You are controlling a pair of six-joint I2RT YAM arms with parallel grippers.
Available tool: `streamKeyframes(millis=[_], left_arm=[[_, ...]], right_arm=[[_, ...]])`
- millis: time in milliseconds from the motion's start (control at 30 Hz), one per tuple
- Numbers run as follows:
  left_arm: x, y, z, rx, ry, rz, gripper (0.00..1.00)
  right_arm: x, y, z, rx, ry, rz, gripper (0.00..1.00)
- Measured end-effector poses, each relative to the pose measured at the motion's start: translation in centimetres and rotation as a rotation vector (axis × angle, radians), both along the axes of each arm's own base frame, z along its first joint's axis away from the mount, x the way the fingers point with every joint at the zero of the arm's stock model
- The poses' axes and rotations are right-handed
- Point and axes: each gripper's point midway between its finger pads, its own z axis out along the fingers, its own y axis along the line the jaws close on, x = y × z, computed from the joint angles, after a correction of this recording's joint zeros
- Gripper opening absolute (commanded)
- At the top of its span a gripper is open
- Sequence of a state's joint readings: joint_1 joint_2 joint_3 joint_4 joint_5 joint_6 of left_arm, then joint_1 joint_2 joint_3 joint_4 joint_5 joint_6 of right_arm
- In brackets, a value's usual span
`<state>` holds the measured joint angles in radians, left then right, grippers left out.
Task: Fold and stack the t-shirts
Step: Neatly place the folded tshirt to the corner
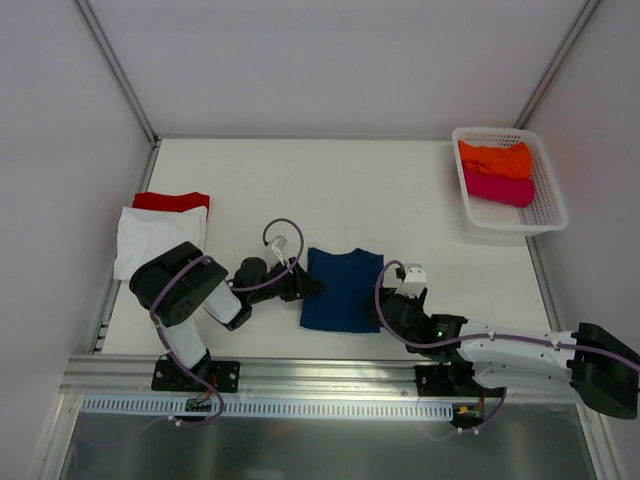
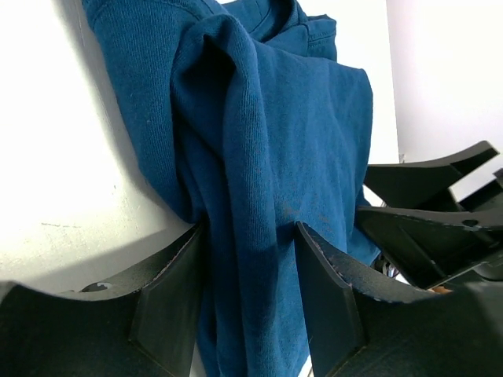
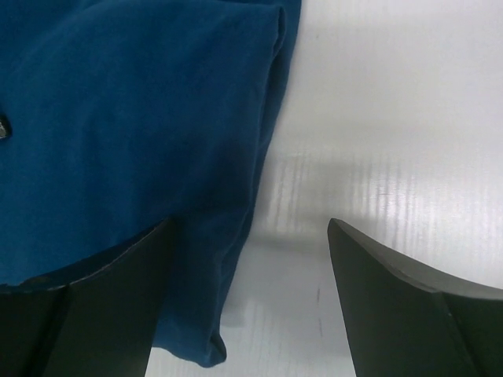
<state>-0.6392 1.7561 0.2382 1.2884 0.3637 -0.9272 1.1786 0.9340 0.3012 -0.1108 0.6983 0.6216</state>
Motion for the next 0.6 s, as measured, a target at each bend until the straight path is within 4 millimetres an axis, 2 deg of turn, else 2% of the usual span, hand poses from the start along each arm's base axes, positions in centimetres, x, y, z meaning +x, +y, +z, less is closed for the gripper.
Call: streamKeyframes(millis=[167, 600], left_arm=[[-0.1, 0.0, 0.0, 0.001, 0.002, -0.003, 0.48], [-0.3, 0.0, -0.1, 0.004, 0.006, -0.012, 0.43]], right_arm=[[0.5, 0.0, -1.4, 0.06, 0.007, -0.023, 0.82], [2.9, 2.2, -1.0, 0.174, -0.027, -0.049, 0.82]])
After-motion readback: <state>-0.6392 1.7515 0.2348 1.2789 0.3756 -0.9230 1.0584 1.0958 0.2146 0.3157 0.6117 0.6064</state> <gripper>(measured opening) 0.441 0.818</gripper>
